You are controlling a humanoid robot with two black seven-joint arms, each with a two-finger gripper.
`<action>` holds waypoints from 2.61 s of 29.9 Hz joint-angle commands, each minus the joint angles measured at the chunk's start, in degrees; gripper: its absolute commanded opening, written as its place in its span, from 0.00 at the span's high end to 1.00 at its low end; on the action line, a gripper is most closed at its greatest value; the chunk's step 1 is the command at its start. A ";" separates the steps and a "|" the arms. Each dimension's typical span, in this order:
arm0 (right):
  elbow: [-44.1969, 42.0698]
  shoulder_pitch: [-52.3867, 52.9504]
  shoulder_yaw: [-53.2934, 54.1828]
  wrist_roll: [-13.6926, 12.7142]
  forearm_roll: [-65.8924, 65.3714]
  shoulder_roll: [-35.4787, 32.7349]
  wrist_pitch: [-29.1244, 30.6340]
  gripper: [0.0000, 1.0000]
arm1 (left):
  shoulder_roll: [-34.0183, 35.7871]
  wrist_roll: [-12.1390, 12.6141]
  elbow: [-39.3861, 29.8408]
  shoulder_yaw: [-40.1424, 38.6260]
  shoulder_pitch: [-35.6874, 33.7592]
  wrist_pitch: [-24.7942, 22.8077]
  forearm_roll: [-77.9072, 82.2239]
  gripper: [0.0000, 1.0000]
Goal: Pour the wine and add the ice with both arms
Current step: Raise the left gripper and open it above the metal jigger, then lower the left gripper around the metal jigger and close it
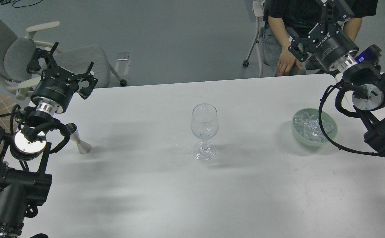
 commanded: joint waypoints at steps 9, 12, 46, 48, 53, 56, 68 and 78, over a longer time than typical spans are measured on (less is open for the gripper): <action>0.89 0.21 -0.16 0.01 0.06 -0.42 -0.16 0.00 | -1.85 0.05 -0.22 -0.09 0.31 -0.55 0.06 0.02; 0.71 0.30 -0.34 0.01 0.06 -0.50 -0.16 0.00 | -1.33 0.23 -0.30 -0.01 0.31 -0.64 -0.03 0.02; -0.17 0.74 -0.52 0.10 -0.20 -0.59 -0.16 0.00 | 0.17 1.72 0.22 0.61 0.40 0.94 -0.03 0.02; -0.08 0.73 -0.52 0.27 -0.20 -0.59 -0.16 0.00 | 0.26 1.46 0.31 0.78 0.31 -1.24 -0.03 0.02; -0.17 0.38 -1.13 0.36 -0.20 -0.50 -0.59 0.00 | 0.61 1.46 0.31 0.79 0.58 -2.22 0.32 0.02; -0.08 0.74 -2.71 0.36 -0.20 -0.15 -1.03 0.00 | 2.27 2.59 -2.22 0.79 3.99 -1.96 0.24 0.02; 0.18 -0.32 -2.98 0.36 -0.20 0.02 -1.39 0.00 | 5.70 18.15 -14.61 -12.91 14.89 5.86 -8.64 0.03; 1.06 0.21 -4.65 0.01 0.15 0.02 -0.69 0.00 | 4.92 19.91 -26.31 -20.30 33.95 5.78 -14.88 0.02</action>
